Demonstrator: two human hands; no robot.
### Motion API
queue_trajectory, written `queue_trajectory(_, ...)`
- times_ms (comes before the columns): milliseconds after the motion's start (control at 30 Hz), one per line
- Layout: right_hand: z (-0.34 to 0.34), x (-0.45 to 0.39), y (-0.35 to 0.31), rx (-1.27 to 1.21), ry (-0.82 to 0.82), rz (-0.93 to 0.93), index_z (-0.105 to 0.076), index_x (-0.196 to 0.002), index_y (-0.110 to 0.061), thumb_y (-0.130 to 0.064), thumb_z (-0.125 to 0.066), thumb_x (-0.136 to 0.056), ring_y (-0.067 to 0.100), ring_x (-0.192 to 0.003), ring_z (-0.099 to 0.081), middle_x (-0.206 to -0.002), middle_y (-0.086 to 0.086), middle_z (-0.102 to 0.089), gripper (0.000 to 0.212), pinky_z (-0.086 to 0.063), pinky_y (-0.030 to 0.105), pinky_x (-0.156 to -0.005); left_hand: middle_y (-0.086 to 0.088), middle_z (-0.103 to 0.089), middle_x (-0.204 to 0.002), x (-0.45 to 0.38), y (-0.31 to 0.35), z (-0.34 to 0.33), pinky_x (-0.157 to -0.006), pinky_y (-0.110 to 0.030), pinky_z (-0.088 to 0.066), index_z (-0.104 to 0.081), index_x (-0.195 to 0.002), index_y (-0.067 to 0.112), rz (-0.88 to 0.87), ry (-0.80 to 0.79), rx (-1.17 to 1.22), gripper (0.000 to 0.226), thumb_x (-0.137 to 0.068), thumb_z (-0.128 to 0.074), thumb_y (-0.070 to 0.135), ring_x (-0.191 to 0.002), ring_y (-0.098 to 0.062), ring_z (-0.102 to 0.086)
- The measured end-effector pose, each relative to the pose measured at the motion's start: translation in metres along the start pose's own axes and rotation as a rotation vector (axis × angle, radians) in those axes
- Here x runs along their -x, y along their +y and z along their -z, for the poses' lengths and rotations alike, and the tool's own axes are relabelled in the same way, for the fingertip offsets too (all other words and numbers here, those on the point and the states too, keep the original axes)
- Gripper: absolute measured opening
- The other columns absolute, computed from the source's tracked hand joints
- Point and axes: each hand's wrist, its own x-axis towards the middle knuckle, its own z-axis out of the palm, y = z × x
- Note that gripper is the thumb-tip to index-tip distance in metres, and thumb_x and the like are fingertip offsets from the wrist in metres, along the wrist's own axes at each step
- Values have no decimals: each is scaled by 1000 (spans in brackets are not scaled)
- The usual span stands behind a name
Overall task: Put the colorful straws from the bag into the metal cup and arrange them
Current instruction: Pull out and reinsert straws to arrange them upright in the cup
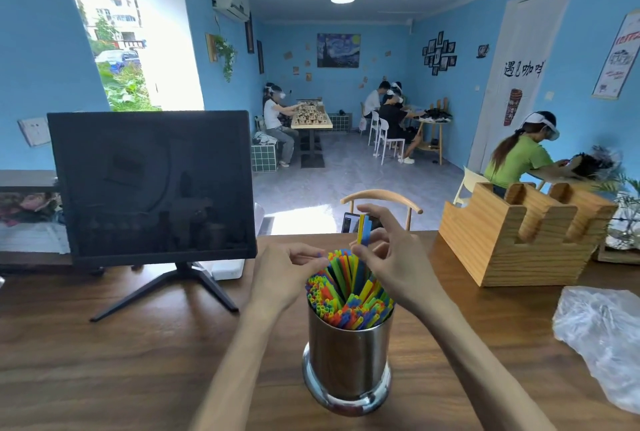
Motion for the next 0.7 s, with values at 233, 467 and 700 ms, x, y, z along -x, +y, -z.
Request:
queue_trajectory(233,2,5,8,246,-96,43,-79,-102,-30,-37,-73,-92,-2,-85,-60,-93,-21,-66,14,-40,11,-66,17,-75,-72,1,14,7,-76,-33,-60,-79,-89,36,-114,60,-133,6,-84,-82,33,-76,1,-71)
queue_trajectory(467,6,3,6,188,-165,-15,-79,-104,-28,-41,-68,-95,1,-93,-60,-103,-15,-67,19,-47,17,-73,17,-75,-75,-5,24,18,-61,-14,-55,-78,-81,35,-78,-99,-54,14,-84,-83,23,-76,-2,-72)
queue_trajectory(700,10,5,3,128,-148,-17,-77,-106,-30,-43,-66,-96,1,-96,-60,-107,-16,-67,20,-51,22,-79,11,-75,-74,2,41,20,-66,-11,-48,-78,-90,32,-272,132,-75,10,-87,-81,24,-75,-3,-69)
